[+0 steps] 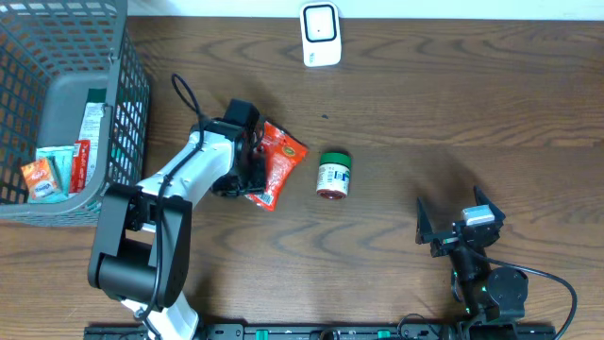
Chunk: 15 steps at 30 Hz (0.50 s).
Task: Scan the item barcode
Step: 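Carry the red bag with the left gripper and drop it beside the jar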
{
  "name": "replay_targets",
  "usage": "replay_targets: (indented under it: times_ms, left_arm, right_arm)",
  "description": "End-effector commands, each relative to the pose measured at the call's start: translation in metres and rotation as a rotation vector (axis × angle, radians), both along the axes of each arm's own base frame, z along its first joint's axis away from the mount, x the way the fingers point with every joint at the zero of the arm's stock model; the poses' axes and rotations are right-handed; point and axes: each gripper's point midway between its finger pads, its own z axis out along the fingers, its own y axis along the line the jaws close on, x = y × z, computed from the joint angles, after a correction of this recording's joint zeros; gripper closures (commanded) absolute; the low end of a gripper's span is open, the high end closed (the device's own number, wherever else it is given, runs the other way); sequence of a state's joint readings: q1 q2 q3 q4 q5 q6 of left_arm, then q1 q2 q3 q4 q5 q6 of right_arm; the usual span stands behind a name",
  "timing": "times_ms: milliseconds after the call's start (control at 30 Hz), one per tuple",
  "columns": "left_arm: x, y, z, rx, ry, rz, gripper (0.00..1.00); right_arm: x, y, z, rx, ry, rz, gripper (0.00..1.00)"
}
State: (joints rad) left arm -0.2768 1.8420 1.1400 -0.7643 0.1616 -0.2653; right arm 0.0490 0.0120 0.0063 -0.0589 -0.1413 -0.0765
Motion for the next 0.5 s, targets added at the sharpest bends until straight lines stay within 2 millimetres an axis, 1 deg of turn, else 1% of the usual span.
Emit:
replay_targets:
  times_ms: [0, 67, 133, 200, 267, 300, 367, 467]
  left_arm:
    - [0.02, -0.004, 0.037, -0.016, -0.12, -0.001, 0.49]
    - [0.037, -0.004, 0.059, -0.021, -0.231, 0.0, 0.44]
    - [0.054, 0.005, 0.075, 0.03, -0.34, 0.017, 0.44]
    - [0.065, 0.015, 0.079, 0.088, -0.392, 0.033, 0.44]
    - [0.069, 0.022, 0.069, 0.137, -0.396, 0.041, 0.45]
    - [0.069, 0.023, 0.066, 0.141, -0.389, 0.041, 0.46]
    - [0.066, 0.024, 0.045, 0.155, -0.342, 0.034, 0.49]
    - [0.063, 0.027, 0.017, 0.187, -0.276, 0.027, 0.5]
  right_arm:
    - [0.0, -0.003, 0.0, 0.008, 0.002, -0.013, 0.01]
    - [0.0, -0.003, 0.0, 0.008, 0.002, -0.013, 0.01]
    - [0.0, -0.003, 0.0, 0.008, 0.002, -0.013, 0.01]
    - [0.0, -0.003, 0.0, 0.008, 0.002, -0.013, 0.01]
    - [0.0, -0.003, 0.0, 0.008, 0.002, -0.013, 0.01]
    - [0.0, -0.003, 0.0, 0.008, 0.002, -0.013, 0.01]
    - [0.0, -0.003, 0.0, 0.008, 0.002, -0.013, 0.01]
    - [0.0, -0.003, 0.0, 0.008, 0.002, -0.013, 0.01]
